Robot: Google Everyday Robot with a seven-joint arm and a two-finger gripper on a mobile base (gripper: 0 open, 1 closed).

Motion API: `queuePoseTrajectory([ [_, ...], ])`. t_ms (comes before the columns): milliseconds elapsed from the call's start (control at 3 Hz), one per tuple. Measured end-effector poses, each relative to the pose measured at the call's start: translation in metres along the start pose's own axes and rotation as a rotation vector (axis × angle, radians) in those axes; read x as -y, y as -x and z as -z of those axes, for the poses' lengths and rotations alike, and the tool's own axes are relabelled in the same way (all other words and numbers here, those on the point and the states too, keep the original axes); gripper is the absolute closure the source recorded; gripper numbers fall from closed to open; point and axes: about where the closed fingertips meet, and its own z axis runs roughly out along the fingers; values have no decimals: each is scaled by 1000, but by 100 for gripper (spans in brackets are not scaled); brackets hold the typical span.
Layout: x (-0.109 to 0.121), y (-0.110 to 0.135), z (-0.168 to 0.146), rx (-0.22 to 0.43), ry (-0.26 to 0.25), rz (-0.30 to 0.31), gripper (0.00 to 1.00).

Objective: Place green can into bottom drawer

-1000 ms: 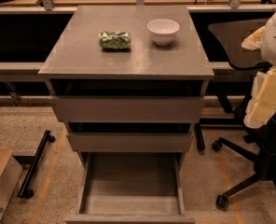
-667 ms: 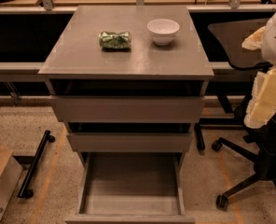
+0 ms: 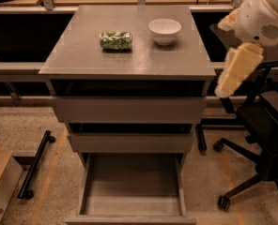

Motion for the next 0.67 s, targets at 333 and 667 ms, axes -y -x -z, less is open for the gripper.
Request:
queuePoseTrajectory([
  [333,43,33,-24,96,-2,40,0],
  [667,55,40,-26,118,-12,45,0],
])
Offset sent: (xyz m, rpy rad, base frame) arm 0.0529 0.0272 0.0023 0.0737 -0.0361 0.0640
